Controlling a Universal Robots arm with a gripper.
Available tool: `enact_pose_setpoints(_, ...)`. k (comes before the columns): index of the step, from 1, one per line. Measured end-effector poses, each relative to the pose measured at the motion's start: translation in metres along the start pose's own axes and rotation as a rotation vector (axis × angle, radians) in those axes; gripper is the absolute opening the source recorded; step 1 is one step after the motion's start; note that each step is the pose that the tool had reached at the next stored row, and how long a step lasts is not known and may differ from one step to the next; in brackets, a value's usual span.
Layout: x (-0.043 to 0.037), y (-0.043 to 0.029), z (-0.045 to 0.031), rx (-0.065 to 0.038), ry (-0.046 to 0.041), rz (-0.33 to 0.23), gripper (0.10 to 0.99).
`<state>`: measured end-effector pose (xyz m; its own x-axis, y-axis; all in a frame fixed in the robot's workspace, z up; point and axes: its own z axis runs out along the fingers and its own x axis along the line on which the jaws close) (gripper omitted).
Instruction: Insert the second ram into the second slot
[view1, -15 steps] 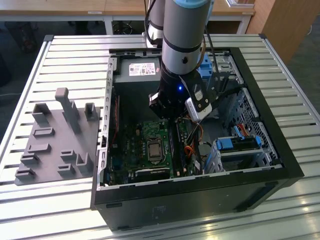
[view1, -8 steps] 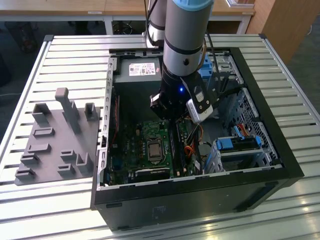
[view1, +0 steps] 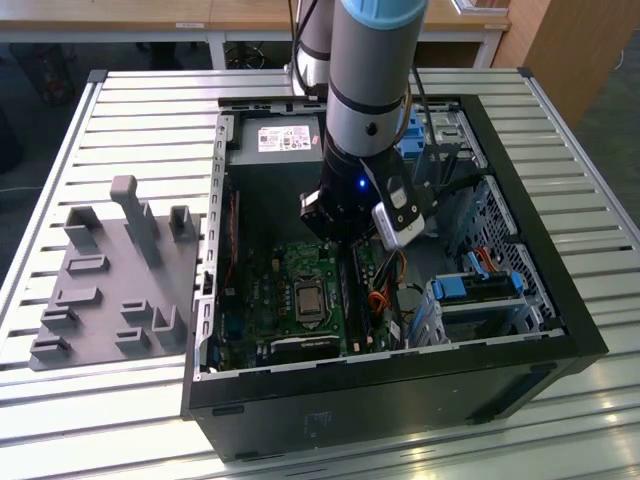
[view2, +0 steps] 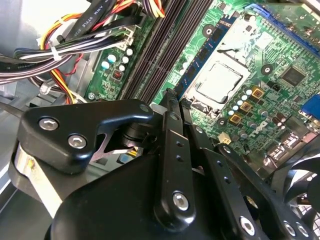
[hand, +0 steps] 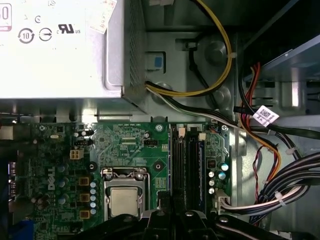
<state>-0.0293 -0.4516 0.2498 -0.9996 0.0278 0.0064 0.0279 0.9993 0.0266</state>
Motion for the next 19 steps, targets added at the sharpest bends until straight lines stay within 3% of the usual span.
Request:
enact_pose_setpoints(8, -0.0006, -0.0049, 0.0033, 0.000, 0.0002, 0.000, 0.137)
enact_pose_setpoints(19, -0.0035, -0.0054, 0.0080, 0.001, 0.0018, 0.000, 0.137)
